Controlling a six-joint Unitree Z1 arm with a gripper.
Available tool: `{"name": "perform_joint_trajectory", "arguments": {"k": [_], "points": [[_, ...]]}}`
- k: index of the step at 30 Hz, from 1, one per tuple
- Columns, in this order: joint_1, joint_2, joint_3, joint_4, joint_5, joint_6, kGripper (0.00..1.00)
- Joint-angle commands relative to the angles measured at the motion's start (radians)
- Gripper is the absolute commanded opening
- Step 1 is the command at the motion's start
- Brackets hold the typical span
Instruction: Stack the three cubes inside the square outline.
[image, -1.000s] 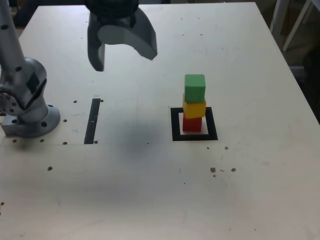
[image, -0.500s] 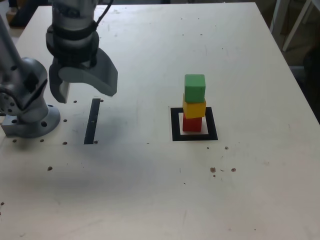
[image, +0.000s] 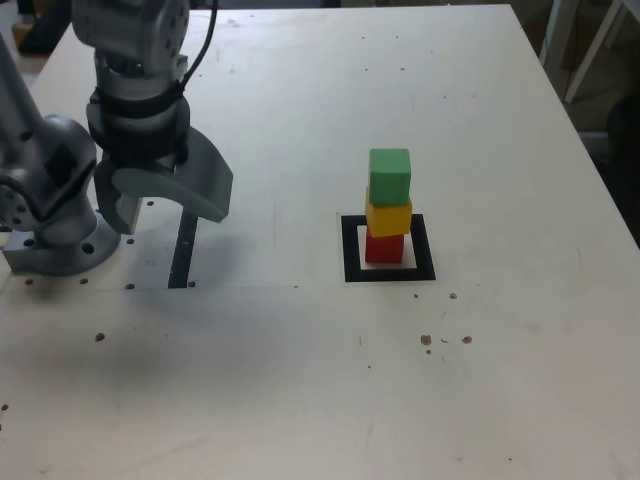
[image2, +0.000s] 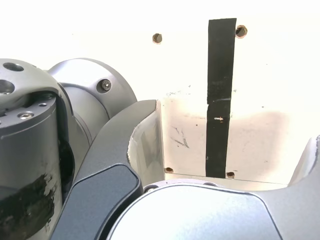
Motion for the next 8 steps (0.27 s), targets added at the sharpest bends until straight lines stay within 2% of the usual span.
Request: {"name": "perform_joint_trajectory", "arguments": {"k": [1,8], "points": [[-0.001,0.002,0.007,-0.001,0.003,0.002,0.99],[-0.001,0.019,0.007,0.005,-0.002,0.007,0.99]]}}
